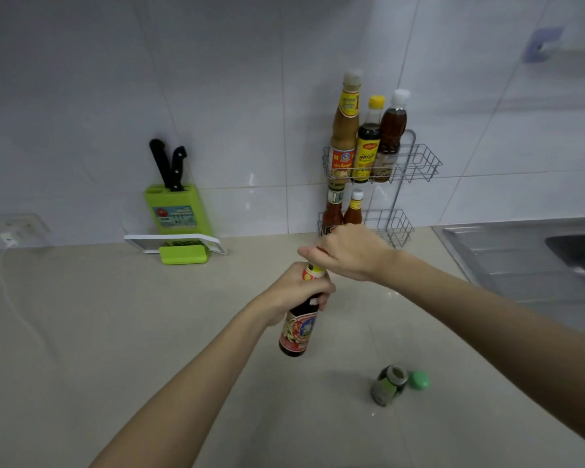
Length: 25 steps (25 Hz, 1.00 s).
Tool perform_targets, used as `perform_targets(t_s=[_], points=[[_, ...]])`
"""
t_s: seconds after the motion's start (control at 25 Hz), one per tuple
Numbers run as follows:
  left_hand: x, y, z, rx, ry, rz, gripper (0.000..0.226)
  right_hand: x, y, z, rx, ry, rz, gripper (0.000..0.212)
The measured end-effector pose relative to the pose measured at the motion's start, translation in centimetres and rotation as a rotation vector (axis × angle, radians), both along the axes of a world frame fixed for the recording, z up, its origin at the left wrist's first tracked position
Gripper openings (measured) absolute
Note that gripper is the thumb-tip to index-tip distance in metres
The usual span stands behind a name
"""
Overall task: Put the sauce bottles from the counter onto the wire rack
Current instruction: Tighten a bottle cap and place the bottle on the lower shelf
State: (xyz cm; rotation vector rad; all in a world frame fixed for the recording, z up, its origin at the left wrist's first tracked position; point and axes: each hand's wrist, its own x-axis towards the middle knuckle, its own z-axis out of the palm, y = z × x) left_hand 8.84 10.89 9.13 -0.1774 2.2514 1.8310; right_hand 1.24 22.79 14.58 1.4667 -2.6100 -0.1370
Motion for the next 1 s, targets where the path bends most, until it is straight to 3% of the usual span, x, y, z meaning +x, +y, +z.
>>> perform_targets(t_s=[0.08, 0.16, 0.28, 0.4, 0.56, 0.68, 0.76, 1.0], points=[[-0.3, -0.1, 0.1, 0.047, -0.019, -0.038, 0.024, -0.8, -0.1, 0.1, 0.064, 0.033, 0.056, 0.021], [-0.8, 0.3, -0.6, -0.029, -0.002, 0.027, 0.021, -1.4, 0.0, -0.6, 0.081, 0.004, 0.036, 0.010], [-1.9, 0.0, -2.7, -0.203, 0.060, 0.170, 0.015, -1.5, 0.9, -2.9, -0.147, -0.280, -0.096, 0.037], [-2.9, -0.6, -3.0, -0.116, 0.045, 0.177, 0.006, -1.4, 0.9, -4.7, -0.288, -0.434, -0.141, 0.041], [-4.8, 0.0, -2.7, -0.074, 0.054, 0.098, 0.021, -3.7, 0.8, -4.3, -0.389, -0.544, -0.167, 0.030], [-7.4, 0.3, -4.0, -0.190, 0.023, 0.022, 0.046, -6.4, 2.1, -4.8, -0.438, -0.644, -0.261, 0.033], [-9.0, 0.0, -4.8, -0.280, -0.035, 0.007, 0.054, -8.5, 3.5, -5.2, -0.489, -0.617, -0.346, 0.033], [-14.3, -1.7, -7.1, -0.379, -0.121, 0.073, 0.048, -15.3, 8.7, -4.4, -0.711, -0.383, -0.566, 0.036]])
